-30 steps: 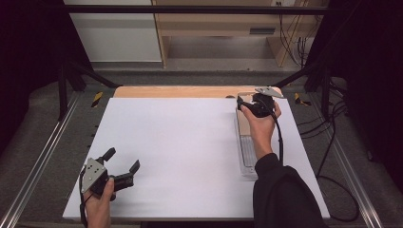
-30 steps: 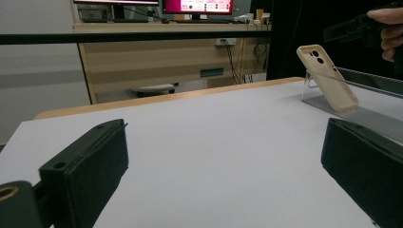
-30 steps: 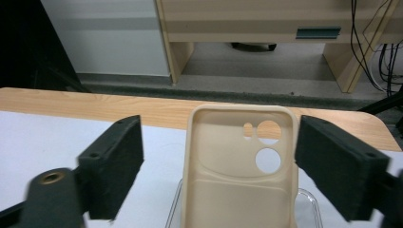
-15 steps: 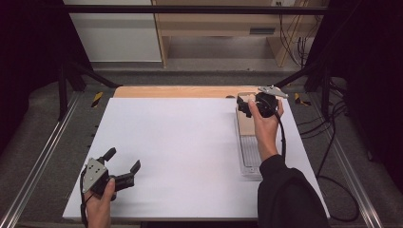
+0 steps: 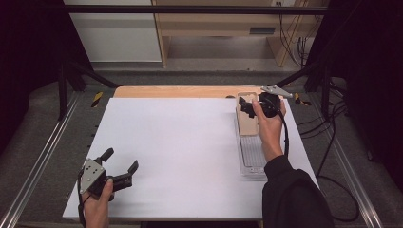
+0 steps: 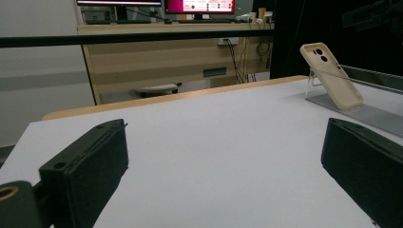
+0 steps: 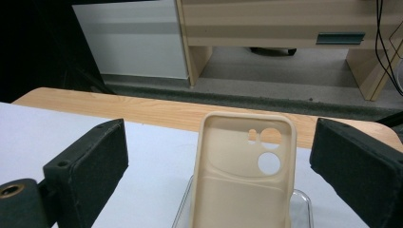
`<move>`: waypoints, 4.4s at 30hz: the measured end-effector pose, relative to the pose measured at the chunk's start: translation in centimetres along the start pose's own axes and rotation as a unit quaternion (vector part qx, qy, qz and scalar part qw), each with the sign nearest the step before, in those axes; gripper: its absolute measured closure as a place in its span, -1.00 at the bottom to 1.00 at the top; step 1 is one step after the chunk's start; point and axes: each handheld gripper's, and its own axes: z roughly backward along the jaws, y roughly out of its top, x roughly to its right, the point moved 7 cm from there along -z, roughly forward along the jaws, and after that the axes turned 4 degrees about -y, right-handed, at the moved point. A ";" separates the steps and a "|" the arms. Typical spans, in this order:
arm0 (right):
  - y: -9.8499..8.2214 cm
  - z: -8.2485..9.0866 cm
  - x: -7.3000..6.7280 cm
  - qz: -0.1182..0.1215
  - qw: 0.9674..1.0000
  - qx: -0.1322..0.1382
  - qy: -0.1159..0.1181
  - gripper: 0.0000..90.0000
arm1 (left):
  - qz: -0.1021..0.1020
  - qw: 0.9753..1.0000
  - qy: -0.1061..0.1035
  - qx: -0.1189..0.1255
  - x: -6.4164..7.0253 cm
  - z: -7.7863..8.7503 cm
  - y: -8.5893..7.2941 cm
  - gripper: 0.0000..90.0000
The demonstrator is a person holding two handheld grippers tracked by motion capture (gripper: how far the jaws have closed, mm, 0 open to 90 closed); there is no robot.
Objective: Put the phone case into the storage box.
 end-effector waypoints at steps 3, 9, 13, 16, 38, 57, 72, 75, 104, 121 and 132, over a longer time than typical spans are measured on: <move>0.0 0.2 0.0 0.001 1.000 0.000 0.002 -0.87 | 0.002 1.000 -0.005 -0.004 -0.1 0.0 -0.2 -0.97; 0.1 0.3 0.3 0.002 1.000 -0.001 -0.001 -0.87 | 0.004 1.000 -0.001 -0.002 -0.5 0.3 -0.2 -0.97; -0.1 0.3 0.5 0.008 1.000 -0.004 -0.003 -0.87 | 0.007 1.000 0.000 -0.002 -0.9 0.6 -0.4 -0.97; -0.1 0.4 0.8 0.006 1.000 -0.005 -0.005 -0.87 | 0.010 1.000 0.003 -0.001 -1.1 0.8 -0.4 -0.97; 1.1 2.2 1.4 0.015 0.999 0.034 0.013 -0.87 | 0.013 1.000 0.005 -0.001 -1.4 1.0 -0.5 -0.97; 1.8 4.5 1.4 0.029 0.997 0.067 0.040 -0.88 | 0.011 1.000 0.002 0.000 -1.3 0.9 -0.5 -0.97; 1.8 7.0 2.8 0.021 0.994 0.095 0.042 -0.88 | 0.011 1.000 0.006 -0.002 -1.3 0.9 -0.5 -0.97; 2.0 7.6 2.9 0.017 0.993 0.105 0.045 -0.88 | 0.009 1.000 0.003 -0.003 -1.2 0.9 -0.5 -0.97; 2.0 13.0 3.7 0.059 0.984 0.158 0.050 -0.91 | 0.015 1.000 -0.006 -0.002 -1.2 1.0 -0.6 -0.97; -1.3 14.6 3.8 0.084 0.983 0.149 0.064 -0.93 | 0.018 1.000 -0.011 -0.002 -1.1 1.0 -0.6 -0.97; -3.8 15.5 4.2 0.084 0.984 0.142 0.074 -0.94 | 0.009 1.000 -0.007 0.005 -1.3 1.6 -0.5 -0.96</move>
